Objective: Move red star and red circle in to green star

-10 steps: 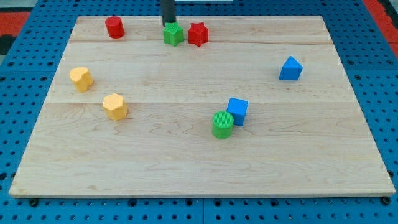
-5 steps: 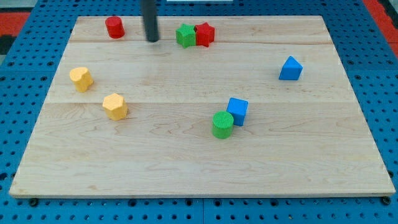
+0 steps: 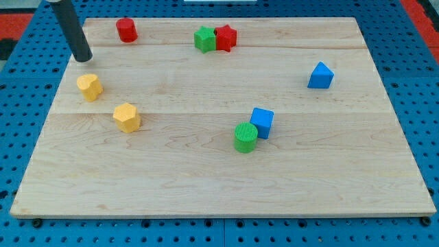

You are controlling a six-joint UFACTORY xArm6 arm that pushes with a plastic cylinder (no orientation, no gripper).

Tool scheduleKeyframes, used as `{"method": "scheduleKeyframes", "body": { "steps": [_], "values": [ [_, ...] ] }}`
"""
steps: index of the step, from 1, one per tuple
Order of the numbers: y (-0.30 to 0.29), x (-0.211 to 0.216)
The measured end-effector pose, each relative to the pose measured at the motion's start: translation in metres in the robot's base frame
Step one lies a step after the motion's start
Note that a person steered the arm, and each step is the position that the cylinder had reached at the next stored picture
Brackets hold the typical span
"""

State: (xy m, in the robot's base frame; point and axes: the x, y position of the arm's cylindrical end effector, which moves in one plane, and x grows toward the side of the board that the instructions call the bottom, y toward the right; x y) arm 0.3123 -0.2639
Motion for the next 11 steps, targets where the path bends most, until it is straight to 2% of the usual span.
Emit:
{"method": "scheduleKeyframes", "body": {
  "steps": [2,3,4,9,10,11],
  "values": [
    [-0.009,-0.011],
    [-0.009,-0.043],
    [-0.016,-0.053],
    [-0.041,-0.056],
    [-0.031,-0.099],
    [-0.027,-0.109]
  ]
}}
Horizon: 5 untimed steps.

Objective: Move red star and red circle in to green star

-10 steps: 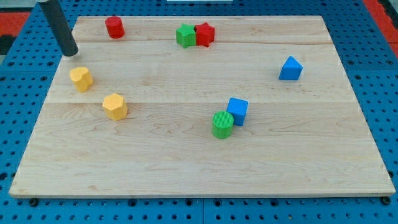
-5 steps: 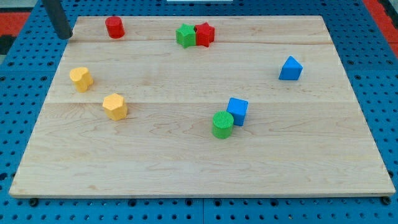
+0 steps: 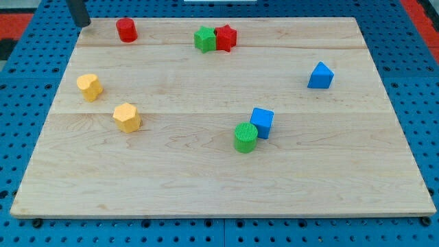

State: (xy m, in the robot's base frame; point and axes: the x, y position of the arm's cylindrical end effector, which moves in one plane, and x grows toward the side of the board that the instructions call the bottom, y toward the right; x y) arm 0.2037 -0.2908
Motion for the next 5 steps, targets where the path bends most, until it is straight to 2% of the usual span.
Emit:
{"method": "scheduleKeyframes", "body": {
  "steps": [1,2,3,4,5],
  "values": [
    [0.025,-0.002],
    [0.112,0.011],
    [0.165,0.033],
    [0.182,0.033],
    [0.146,0.033]
  ]
}}
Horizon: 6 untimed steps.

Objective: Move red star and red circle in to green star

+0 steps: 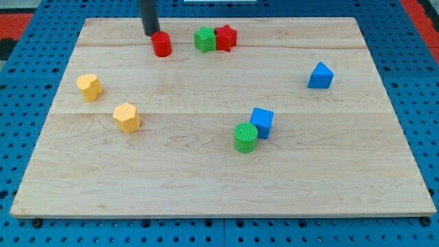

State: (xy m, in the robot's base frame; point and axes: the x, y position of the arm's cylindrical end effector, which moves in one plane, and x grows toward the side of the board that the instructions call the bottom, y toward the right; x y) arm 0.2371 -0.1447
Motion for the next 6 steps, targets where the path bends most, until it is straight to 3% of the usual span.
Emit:
{"method": "scheduleKeyframes", "body": {
  "steps": [3,6],
  "values": [
    [-0.035,0.034],
    [0.030,0.040]
  ]
}}
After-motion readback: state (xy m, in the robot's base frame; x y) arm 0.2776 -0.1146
